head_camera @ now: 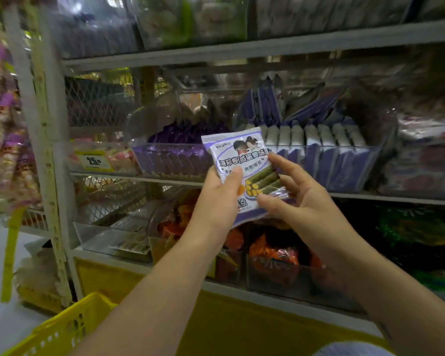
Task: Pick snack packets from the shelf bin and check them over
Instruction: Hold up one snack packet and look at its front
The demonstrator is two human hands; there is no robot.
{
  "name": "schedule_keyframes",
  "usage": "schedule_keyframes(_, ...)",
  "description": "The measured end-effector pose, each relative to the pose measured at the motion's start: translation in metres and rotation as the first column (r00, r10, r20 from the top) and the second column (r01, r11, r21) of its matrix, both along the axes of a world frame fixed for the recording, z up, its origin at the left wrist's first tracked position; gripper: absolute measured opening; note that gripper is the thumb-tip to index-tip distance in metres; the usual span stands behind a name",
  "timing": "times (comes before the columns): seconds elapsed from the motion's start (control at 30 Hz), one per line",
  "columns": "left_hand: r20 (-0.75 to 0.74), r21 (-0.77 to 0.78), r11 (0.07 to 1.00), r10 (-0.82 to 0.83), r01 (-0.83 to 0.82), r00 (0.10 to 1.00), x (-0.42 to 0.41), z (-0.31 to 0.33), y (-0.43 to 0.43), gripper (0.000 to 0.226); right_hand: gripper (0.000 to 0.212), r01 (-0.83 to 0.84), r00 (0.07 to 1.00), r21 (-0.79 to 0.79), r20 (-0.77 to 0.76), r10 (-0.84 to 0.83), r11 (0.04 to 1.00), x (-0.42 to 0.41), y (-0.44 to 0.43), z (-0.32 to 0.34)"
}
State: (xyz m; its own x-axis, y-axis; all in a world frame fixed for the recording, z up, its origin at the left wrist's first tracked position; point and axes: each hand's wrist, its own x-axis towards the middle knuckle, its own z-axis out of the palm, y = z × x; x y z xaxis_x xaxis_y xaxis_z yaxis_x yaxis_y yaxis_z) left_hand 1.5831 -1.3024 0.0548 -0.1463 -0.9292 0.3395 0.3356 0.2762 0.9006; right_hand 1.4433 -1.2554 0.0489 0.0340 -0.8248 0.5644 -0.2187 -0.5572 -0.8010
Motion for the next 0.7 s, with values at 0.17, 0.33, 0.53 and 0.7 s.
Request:
schedule_keyframes(0.17, 0.207, -0.114, 0.993, 0.041, -0.017, 0.977, -0.033, 0.043, 0.011, 0.033, 0.063, 0.149, 0.987, -0.052, -0.059, -0.152, 0.988, -0.036, 0.024, 0.048)
schedule_keyframes(0.33, 0.552, -0.381, 0.925, 0.221, 0.007, 0.804, -0.052, 0.075, 0.002, 0.038, 0.031, 0.303, 0.951, -0.090, -0.038, -0.308, 0.949, -0.086, 0.031, 0.097)
schedule_keyframes(0.53, 0.715, -0.615, 0.779, 0.488, 0.119, 0.501, -0.075, 0.103, -0.025, 0.028, 0.010, 0.589, 0.746, -0.258, -0.192, -0.638, 0.766, -0.143, 0.016, 0.136)
schedule_keyframes(0.7, 0.597, -0.802, 0.559, 0.755, 0.210, 0.272, -0.099, 0.128, -0.055, 0.032, 0.007, 0.658, 0.588, -0.415, -0.238, -0.773, 0.629, -0.167, 0.000, 0.162)
